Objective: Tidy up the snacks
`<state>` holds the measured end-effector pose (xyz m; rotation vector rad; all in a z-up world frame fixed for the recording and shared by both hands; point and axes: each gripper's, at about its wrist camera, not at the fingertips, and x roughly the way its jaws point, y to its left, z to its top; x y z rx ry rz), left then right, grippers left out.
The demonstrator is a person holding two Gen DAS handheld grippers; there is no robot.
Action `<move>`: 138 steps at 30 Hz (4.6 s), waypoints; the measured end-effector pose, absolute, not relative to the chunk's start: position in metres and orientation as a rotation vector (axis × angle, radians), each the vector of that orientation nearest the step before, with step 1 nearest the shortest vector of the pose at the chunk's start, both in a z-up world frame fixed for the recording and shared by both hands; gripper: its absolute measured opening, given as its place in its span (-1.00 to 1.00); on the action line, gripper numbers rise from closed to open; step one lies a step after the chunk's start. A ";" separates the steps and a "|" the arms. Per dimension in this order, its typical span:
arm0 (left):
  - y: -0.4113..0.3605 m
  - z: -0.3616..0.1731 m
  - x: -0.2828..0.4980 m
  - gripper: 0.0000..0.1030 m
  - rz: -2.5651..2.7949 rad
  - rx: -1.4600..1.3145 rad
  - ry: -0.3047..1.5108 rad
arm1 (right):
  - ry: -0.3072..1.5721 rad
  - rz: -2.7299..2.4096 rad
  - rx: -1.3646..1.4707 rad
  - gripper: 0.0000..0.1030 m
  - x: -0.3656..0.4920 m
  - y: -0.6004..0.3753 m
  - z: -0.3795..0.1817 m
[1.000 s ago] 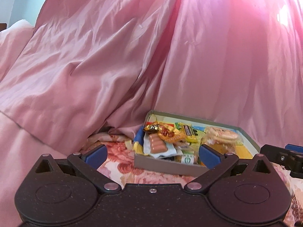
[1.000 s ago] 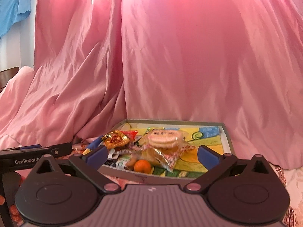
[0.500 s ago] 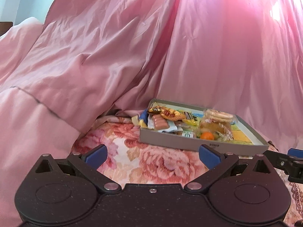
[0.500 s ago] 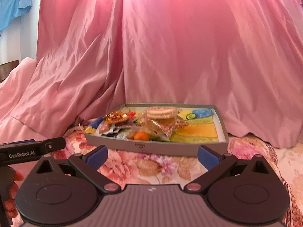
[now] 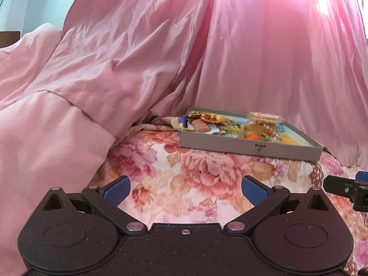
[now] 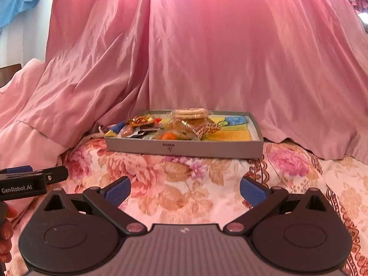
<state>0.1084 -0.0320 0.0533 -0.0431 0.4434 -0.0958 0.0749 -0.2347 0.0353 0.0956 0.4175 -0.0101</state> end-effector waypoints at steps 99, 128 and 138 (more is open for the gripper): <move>-0.015 0.013 0.065 0.99 -0.106 -0.014 0.500 | 0.528 -0.016 0.072 1.00 0.036 -0.206 -0.015; -0.016 0.017 0.067 0.98 -0.087 -0.005 0.533 | 0.530 -0.018 0.075 1.00 0.035 -0.206 -0.015; -0.015 0.017 0.067 0.98 -0.091 -0.005 0.535 | 0.531 -0.019 0.075 1.00 0.034 -0.205 -0.015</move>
